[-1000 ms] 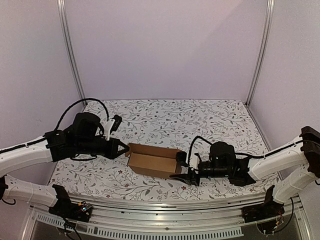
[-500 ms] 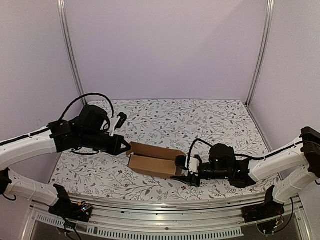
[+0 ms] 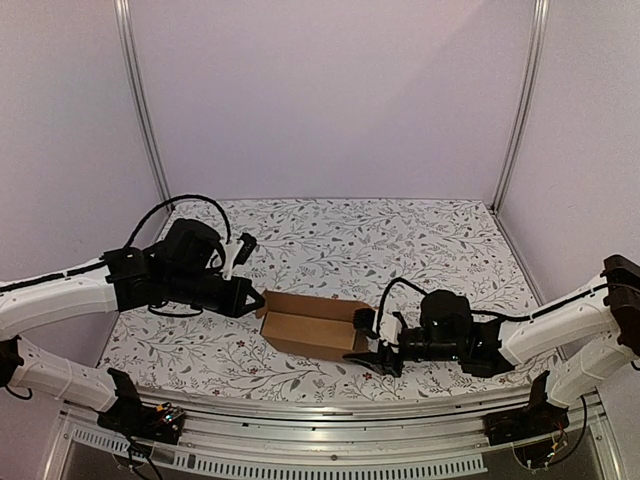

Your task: Fold the paper box

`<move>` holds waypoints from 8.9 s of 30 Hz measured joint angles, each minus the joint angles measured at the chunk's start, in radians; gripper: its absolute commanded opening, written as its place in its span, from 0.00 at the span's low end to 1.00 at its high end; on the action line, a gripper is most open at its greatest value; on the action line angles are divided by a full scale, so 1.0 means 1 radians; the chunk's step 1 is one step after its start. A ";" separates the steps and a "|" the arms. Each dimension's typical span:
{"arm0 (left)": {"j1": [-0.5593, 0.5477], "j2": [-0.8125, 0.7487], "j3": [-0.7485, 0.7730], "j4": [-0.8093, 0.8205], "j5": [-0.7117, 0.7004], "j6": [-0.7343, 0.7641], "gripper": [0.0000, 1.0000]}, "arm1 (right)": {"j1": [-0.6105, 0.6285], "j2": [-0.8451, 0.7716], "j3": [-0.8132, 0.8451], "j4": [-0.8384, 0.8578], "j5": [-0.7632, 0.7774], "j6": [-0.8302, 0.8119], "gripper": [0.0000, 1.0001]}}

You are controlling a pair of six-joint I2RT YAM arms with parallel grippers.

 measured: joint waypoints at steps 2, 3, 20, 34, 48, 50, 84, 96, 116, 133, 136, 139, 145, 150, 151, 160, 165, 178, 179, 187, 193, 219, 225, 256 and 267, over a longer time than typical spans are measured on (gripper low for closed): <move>-0.008 -0.004 -0.014 0.015 -0.013 -0.011 0.00 | 0.002 0.003 -0.002 0.003 0.000 0.021 0.11; -0.011 -0.006 -0.021 0.022 -0.019 -0.014 0.00 | 0.003 0.006 -0.003 0.008 -0.001 0.032 0.11; -0.079 -0.058 -0.175 0.180 -0.135 -0.076 0.00 | 0.016 0.150 -0.067 0.260 0.003 0.244 0.12; -0.145 -0.118 -0.278 0.291 -0.247 -0.127 0.00 | 0.024 0.248 -0.089 0.426 0.014 0.345 0.12; -0.197 -0.127 -0.351 0.361 -0.316 -0.174 0.00 | 0.038 0.375 -0.116 0.602 0.067 0.352 0.15; -0.199 -0.122 -0.351 0.368 -0.324 -0.185 0.00 | 0.038 0.408 -0.116 0.646 0.069 0.352 0.15; -0.289 -0.031 -0.336 0.417 -0.471 -0.256 0.00 | 0.048 0.502 -0.135 0.776 0.135 0.299 0.34; -0.330 -0.008 -0.321 0.388 -0.528 -0.261 0.00 | 0.050 0.487 -0.156 0.780 0.165 0.311 0.61; -0.365 0.079 -0.197 0.255 -0.531 -0.281 0.00 | 0.023 0.214 -0.227 0.533 0.279 0.308 0.99; -0.365 0.123 -0.154 0.233 -0.537 -0.280 0.00 | 0.023 -0.428 -0.112 -0.344 0.329 0.329 0.99; -0.365 0.125 -0.153 0.233 -0.536 -0.280 0.00 | 0.023 -0.466 -0.060 -0.477 0.329 0.324 0.93; -0.365 0.125 -0.153 0.233 -0.536 -0.280 0.00 | 0.023 -0.474 -0.016 -0.576 0.334 0.310 0.77; -0.365 0.125 -0.153 0.233 -0.536 -0.280 0.00 | 0.023 -0.459 0.036 -0.711 0.336 0.299 0.53; -0.365 0.125 -0.153 0.232 -0.536 -0.280 0.00 | 0.023 -0.435 0.060 -0.766 0.335 0.286 0.47; -0.365 0.125 -0.152 0.232 -0.536 -0.280 0.00 | 0.023 -0.430 0.065 -0.772 0.335 0.285 0.46; -0.372 0.125 -0.152 0.232 -0.536 -0.281 0.00 | 0.023 -0.364 0.132 -0.788 0.335 0.247 0.31; -0.374 0.125 -0.152 0.232 -0.536 -0.281 0.00 | 0.023 -0.308 0.158 -0.787 0.323 0.214 0.23; -0.375 0.125 -0.152 0.230 -0.539 -0.282 0.00 | 0.023 -0.225 0.184 -0.787 0.290 0.198 0.00; -0.375 0.125 -0.152 0.230 -0.540 -0.282 0.00 | 0.023 -0.224 0.186 -0.787 0.286 0.199 0.00; -0.375 0.140 -0.138 0.211 -0.558 -0.282 0.00 | 0.020 -0.189 0.227 -0.801 0.267 0.257 0.00; -0.375 0.166 -0.106 0.170 -0.587 -0.288 0.00 | 0.013 -0.143 0.257 -0.805 0.263 0.334 0.00; -0.376 0.182 -0.093 0.125 -0.582 -0.303 0.00 | 0.019 -0.100 0.281 -0.803 0.251 0.426 0.00; -0.376 0.194 -0.093 0.136 -0.597 -0.306 0.00 | 0.038 -0.100 0.281 -0.805 0.272 0.432 0.00; -0.416 0.254 -0.051 0.095 -0.708 -0.328 0.00 | 0.068 -0.063 0.395 -0.935 0.264 0.572 0.00; -0.449 0.266 -0.039 0.060 -0.750 -0.375 0.00 | 0.070 -0.029 0.405 -0.909 0.325 0.723 0.00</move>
